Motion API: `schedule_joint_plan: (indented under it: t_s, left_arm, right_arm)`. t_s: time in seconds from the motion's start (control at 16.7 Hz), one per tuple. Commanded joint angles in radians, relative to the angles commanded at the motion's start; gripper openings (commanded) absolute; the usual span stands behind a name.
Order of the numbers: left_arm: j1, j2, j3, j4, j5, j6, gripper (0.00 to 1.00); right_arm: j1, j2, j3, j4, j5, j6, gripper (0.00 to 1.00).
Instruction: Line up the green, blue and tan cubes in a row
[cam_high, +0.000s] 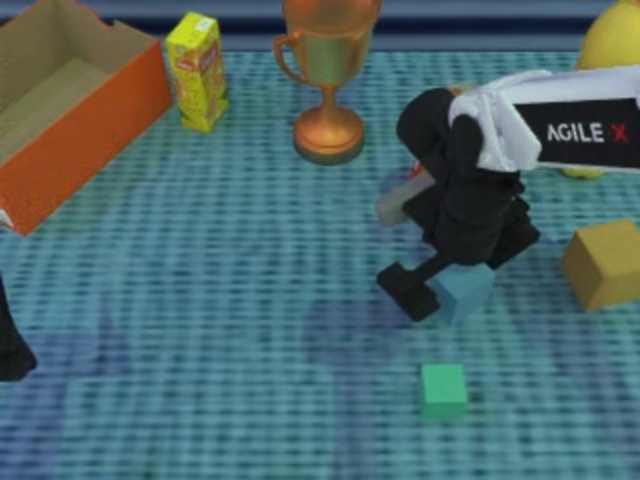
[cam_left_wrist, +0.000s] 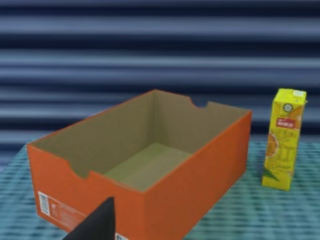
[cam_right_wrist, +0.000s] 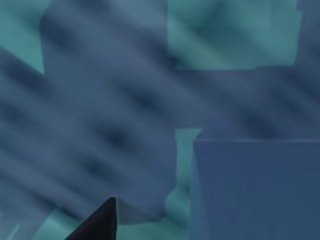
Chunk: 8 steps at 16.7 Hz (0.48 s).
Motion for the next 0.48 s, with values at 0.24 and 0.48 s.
schedule_joint_plan:
  t_s: [0.24,0.48]
  left_arm:
    - [0.0,0.0,0.0,0.0,0.0,0.0,1.0]
    - [0.0,0.0,0.0,0.0,0.0,0.0,1.0]
  right_arm:
    - [0.0,0.0,0.0,0.0,0.0,0.0,0.7]
    - [0.0,0.0,0.0,0.0,0.0,0.0,0.4]
